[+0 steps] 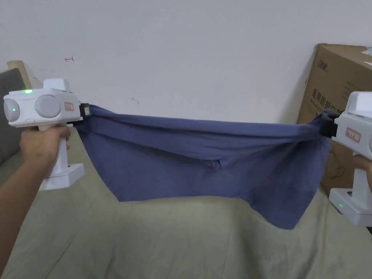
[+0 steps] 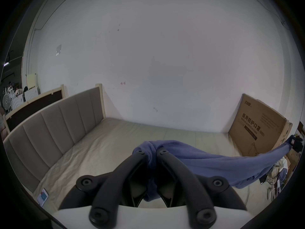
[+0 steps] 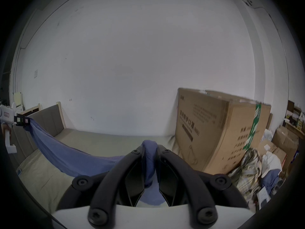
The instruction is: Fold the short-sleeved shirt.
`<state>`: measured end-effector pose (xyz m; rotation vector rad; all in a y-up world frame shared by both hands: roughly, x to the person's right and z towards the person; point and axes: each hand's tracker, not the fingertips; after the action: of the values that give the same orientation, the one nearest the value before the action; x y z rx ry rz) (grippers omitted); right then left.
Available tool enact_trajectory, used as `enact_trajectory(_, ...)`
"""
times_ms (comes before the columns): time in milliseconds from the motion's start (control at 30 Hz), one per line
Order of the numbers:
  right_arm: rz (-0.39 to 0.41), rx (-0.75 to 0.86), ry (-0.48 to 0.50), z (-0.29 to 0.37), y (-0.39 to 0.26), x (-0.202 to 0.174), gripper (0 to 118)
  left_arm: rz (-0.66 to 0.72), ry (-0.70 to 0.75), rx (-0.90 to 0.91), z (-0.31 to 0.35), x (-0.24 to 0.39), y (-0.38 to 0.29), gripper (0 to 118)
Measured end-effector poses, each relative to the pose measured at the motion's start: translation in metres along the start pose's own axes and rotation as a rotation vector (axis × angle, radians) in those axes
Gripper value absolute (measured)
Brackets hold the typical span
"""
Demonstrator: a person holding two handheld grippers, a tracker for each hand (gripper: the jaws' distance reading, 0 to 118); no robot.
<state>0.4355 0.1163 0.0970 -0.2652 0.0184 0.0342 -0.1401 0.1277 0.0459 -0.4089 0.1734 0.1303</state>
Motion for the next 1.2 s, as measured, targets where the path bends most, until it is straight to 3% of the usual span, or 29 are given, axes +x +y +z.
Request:
enact_trajectory(367,-0.027,-0.172,0.018,0.010,-0.124,-0.014,11,0.019,0.029,-0.216,-0.003,-0.036,-0.143,5)
enact_trajectory(700,-0.088,-0.286,0.002,0.125,-0.229,-0.011,11,-0.015,0.010,-0.359,0.097,-0.068,-0.279,5)
enact_trajectory(933,-0.176,-0.401,-0.034,0.200,-0.294,-0.008,11,0.020,0.026,-0.451,0.162,-0.102,-0.358,5)
enact_trajectory(1200,-0.202,-0.613,-0.090,0.227,-0.373,0.003,11,0.031,0.083,-0.589,0.192,-0.116,-0.422,5)
